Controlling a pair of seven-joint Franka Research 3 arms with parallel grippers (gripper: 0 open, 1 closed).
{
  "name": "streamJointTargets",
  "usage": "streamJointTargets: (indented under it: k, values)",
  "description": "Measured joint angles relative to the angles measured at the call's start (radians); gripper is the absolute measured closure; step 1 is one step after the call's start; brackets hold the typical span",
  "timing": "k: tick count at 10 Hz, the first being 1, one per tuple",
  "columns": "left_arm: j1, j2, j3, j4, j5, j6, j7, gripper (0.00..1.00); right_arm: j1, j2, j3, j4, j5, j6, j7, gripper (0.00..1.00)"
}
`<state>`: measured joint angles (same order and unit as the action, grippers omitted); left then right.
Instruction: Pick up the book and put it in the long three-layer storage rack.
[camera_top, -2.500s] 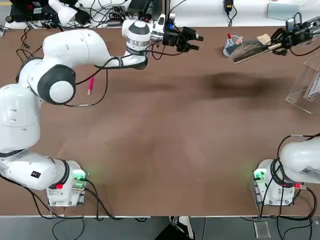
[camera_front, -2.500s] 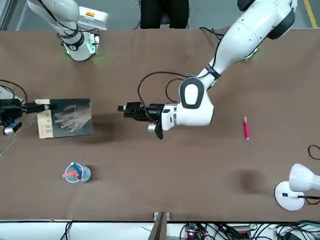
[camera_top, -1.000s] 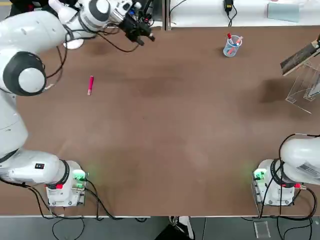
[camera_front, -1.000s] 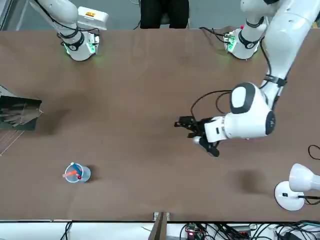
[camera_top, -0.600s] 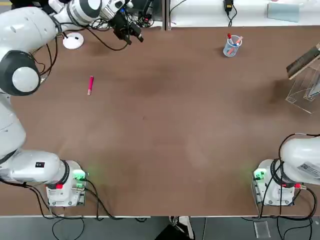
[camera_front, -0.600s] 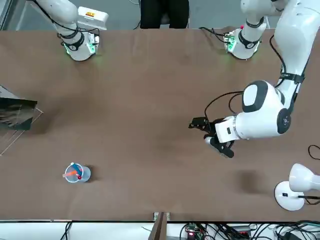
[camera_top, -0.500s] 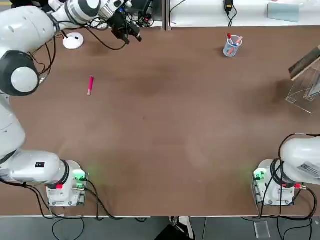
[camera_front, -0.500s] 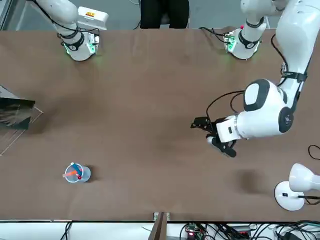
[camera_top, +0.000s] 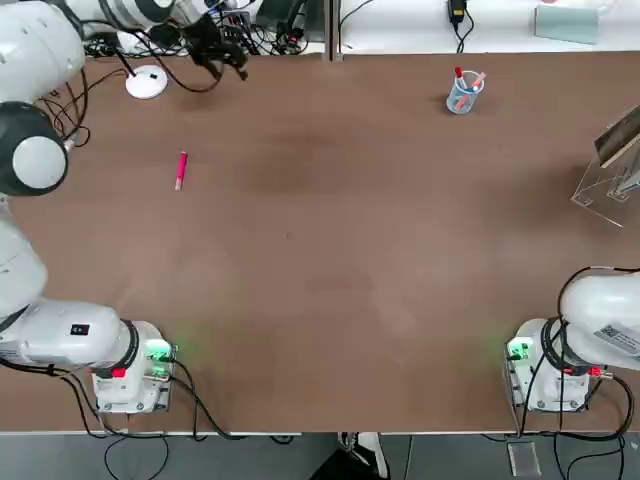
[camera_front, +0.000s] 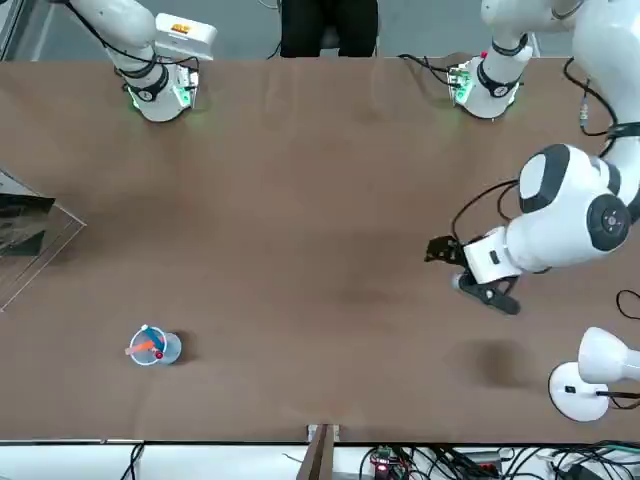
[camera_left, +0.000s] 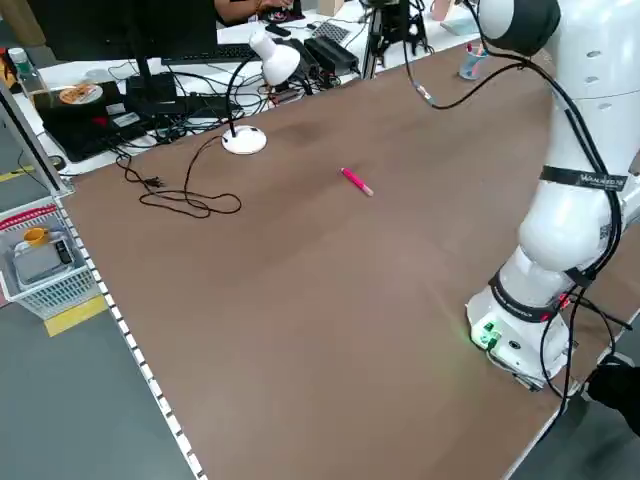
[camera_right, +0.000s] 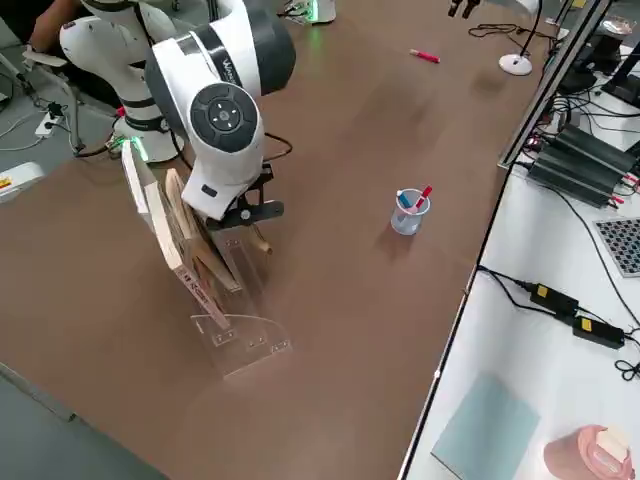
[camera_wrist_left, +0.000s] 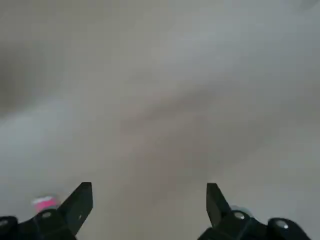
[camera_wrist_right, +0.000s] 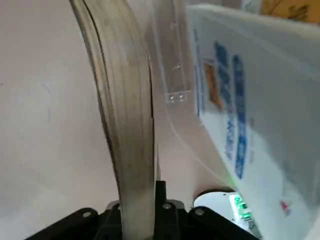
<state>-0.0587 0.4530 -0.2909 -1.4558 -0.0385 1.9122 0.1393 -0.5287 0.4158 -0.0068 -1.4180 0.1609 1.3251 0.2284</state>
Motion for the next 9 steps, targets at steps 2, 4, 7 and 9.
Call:
streamJointTargets:
  k: [2, 4, 7, 9]
  values:
    - [-0.006, -0.016, 0.0, 0.0, 0.198, -0.001, 0.0, 0.0, -0.003, 0.012, 0.0, 0.012, -0.026, 0.001, -0.002, 0.85]
    - [-0.01, -0.027, 0.0, 0.007, 0.273, 0.0, 0.008, 0.0, -0.003, 0.029, 0.001, 0.019, -0.045, 0.002, -0.002, 0.85]
    - [-0.009, -0.036, 0.013, 0.032, 0.281, 0.0, 0.055, 0.0, -0.003, 0.052, 0.001, 0.027, -0.057, 0.005, -0.002, 0.85]
    - [-0.008, -0.048, 0.036, 0.042, 0.234, -0.007, 0.046, 0.0, -0.004, 0.06, 0.001, 0.031, -0.064, 0.005, -0.001, 0.85]
